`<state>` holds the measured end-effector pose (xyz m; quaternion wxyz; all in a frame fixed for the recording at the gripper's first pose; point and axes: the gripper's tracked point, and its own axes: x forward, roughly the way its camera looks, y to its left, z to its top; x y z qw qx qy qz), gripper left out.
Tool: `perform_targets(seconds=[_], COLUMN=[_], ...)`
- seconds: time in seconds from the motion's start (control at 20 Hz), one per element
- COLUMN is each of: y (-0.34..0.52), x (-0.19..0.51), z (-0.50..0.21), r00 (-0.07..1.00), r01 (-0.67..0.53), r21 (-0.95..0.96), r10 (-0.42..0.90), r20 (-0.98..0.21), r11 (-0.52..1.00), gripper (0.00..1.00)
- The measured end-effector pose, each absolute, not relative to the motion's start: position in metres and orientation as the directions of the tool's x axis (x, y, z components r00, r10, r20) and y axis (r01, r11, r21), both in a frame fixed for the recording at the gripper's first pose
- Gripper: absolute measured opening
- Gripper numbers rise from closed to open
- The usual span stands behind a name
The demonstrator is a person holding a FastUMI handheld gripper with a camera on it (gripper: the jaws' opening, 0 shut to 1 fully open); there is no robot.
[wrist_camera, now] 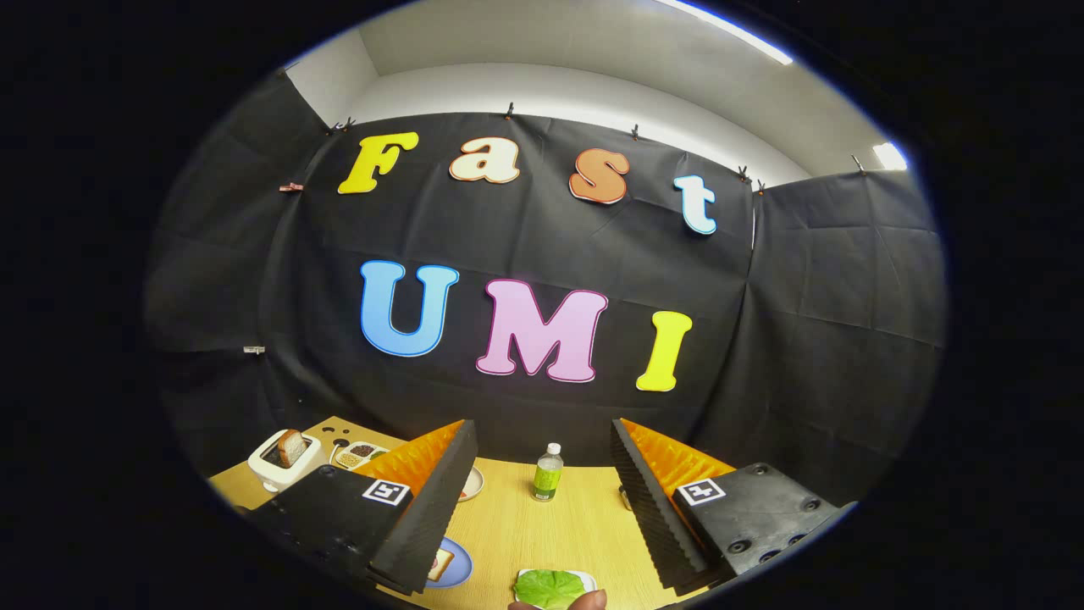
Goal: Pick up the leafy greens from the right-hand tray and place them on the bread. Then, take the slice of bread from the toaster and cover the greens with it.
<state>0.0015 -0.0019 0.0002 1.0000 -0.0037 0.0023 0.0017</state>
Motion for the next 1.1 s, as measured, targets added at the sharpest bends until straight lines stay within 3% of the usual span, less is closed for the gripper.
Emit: perform_targets(seconds=[0.55, 0.8, 1.1], y=[0.0, -0.013, -0.048], x=[0.008, 0.015, 0.017], z=[-0.014, -0.058, -0.158], r00=[0.998, 0.98, 0.915], r01=[-0.043, -0.128, -0.152], r21=[-0.016, 0.02, 0.112], r10=[0.042, 0.13, 0.183], r20=[-0.042, -0.148, -0.359], r11=[0.999, 0.992, 0.982], gripper=[0.98, 0.97, 0.98])
